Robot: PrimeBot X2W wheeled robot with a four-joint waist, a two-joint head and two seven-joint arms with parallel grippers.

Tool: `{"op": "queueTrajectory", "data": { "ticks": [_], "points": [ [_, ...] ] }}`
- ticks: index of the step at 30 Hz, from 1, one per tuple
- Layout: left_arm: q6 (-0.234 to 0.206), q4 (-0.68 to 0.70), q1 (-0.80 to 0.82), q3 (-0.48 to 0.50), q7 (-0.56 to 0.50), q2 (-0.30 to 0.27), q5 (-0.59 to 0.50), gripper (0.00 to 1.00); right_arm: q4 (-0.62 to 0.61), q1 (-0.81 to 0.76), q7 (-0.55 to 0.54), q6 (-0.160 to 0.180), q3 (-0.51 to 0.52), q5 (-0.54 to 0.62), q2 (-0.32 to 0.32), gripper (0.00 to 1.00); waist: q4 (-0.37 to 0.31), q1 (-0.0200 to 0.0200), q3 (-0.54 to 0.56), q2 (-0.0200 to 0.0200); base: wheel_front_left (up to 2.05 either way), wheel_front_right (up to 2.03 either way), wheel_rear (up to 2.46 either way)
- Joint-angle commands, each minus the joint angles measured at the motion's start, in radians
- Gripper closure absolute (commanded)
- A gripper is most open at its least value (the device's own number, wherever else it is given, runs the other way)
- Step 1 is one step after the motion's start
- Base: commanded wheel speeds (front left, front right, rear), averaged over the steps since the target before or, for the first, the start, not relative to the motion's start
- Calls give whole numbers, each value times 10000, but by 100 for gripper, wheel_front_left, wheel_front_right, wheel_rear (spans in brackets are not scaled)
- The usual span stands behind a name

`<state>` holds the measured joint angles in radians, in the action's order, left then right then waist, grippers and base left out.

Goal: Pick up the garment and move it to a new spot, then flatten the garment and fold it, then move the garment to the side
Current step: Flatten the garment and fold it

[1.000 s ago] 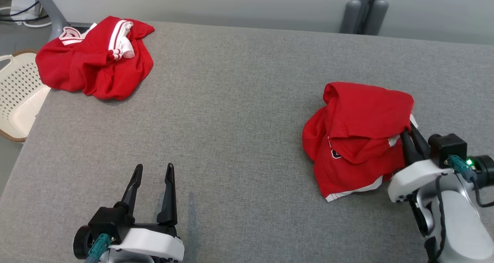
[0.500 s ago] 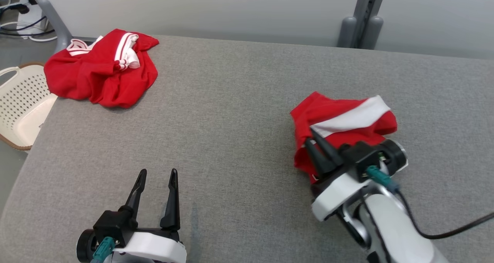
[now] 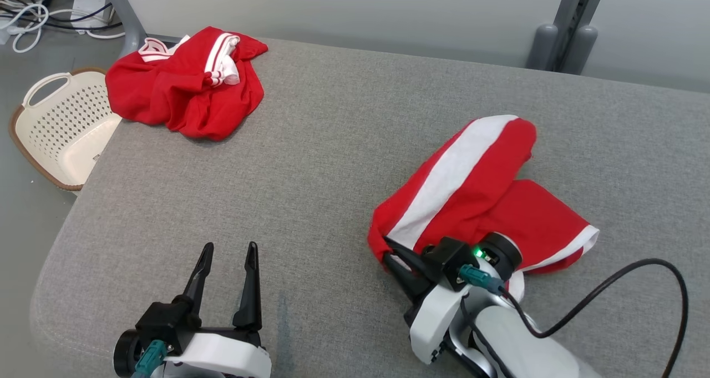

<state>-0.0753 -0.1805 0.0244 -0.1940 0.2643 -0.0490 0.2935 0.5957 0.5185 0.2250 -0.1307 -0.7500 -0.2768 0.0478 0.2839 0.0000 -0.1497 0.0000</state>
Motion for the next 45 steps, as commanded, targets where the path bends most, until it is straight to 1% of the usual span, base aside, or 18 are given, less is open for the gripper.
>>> {"op": "queueTrajectory", "data": {
  "ticks": [1, 6, 12, 16, 20, 23, 26, 30, 36, 41, 42, 43, 45],
  "points": [
    [-74, 33, 76, 4, 2, -27, 56, 0, 68, 72, 36, -1, -211, -135, 49, 0, -3, 0, -10, 0, 0, 0, 0],
    [-128, 76, 38, 85, 3, -28, 50, 0, 110, 114, 99, -1, -699, -366, 53, 0, -230, 0, 20, 0, 0, 0, 0],
    [-111, 106, -2, 189, 2, -30, -8, 0, -77, -80, 235, -1, -401, -151, 54, 0, -633, 0, 94, 0, 0, 0, 0],
    [-99, 131, -88, 271, 2, -30, -36, 0, -513, -263, 321, -1, 459, 243, 54, 0, -994, 0, 136, 0, 0, 0, 0],
    [-64, 132, -73, 285, 3, -28, -57, 0, -1053, -365, 334, -1, 1912, 671, 57, 0, -1214, 0, 121, 0, 0, 0, 0],
    [-57, 124, 10, 240, 2, -32, -47, 0, -1081, -88, 71, -1, 3079, 1006, 177, 0, -1238, 0, 65, 0, 0, 0, 0],
    [-13, 81, 173, 108, 2, -33, 1, 0, -639, 360, -455, -1, 3722, 1351, 448, 0, -1078, 0, -38, 0, 0, 0, 0],
    [-31, 19, 313, 28, 3, -33, 61, 0, 184, 1110, -949, -1, 4142, 1532, 727, 0, -711, 0, -196, 0, 0, 0, 0],
    [-43, -31, 469, -137, 2, -30, 176, 0, 1746, 2169, -1592, -1, 4599, 1352, 937, 0, -166, 0, -426, 0, 0, 0, 0],
    [-127, -21, 530, -265, 2, -28, 291, 0, 3058, 2779, -2317, -1, 4591, 791, 933, 0, 114, 0, -582, 0, 0, 0, 0],
    [-140, -15, 522, -271, 2, -30, 320, 0, 3221, 2873, -2431, -1, 4542, 614, 883, 11, 133, 0, -598, 0, 0, 0, 0],
    [-156, -13, 517, -270, 2, -30, 334, 0, 3341, 2945, -2502, -1, 4476, 438, 837, 51, 143, 0, -613, 0, 0, 0, 0],
    [-173, 2, 517, -251, 2, -30, 368, 0, 3477, 3055, -2517, -1, 4280, 85, 840, 65, 135, 0, -651, 0, 0, 0, 0]
  ]
}}
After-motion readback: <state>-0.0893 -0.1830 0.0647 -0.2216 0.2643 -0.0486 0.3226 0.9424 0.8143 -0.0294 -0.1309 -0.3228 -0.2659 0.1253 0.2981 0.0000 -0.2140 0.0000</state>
